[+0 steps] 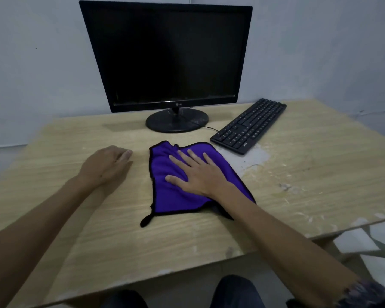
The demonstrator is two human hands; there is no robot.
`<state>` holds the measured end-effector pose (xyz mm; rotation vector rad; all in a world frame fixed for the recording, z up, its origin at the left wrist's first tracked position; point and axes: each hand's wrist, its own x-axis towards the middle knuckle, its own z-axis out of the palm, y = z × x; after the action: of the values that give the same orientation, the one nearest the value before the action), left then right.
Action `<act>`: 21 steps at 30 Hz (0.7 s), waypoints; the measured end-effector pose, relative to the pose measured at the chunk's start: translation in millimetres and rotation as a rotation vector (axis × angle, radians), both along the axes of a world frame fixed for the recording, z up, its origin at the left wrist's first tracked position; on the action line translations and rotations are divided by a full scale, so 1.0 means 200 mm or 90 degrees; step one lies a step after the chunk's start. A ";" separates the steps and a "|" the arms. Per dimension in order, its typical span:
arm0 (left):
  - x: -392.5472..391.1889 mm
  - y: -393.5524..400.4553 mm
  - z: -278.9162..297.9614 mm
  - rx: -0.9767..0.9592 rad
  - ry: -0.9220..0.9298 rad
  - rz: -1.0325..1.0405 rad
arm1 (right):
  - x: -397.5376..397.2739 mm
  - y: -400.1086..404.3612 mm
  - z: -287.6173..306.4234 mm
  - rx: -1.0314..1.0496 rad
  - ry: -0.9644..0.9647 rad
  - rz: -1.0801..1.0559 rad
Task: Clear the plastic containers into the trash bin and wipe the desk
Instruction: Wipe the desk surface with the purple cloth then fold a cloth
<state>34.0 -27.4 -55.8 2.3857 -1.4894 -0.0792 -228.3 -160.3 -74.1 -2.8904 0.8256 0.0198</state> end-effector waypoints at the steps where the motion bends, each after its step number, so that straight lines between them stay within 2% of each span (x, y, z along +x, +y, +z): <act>1: -0.01 -0.02 0.02 0.006 0.006 0.000 | -0.03 0.04 0.00 0.001 -0.001 0.027; 7: -0.08 -0.22 0.08 0.047 0.043 -0.070 | -0.30 0.22 -0.01 0.015 -0.013 0.138; 13: -0.15 -0.31 0.09 0.116 0.031 -0.086 | -0.38 0.31 0.12 0.151 0.006 0.013; 17: -0.14 -0.32 0.11 0.131 0.030 -0.067 | -0.28 0.48 0.05 0.078 0.019 -0.014; 21: -0.14 -0.33 0.13 0.148 0.046 -0.050 | -0.14 0.28 0.00 0.029 -0.020 -0.047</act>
<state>6.7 -93.4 -30.5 2.4702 -1.6173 -0.3726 -256.5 -104.0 -74.9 -2.8087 0.9143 -0.0140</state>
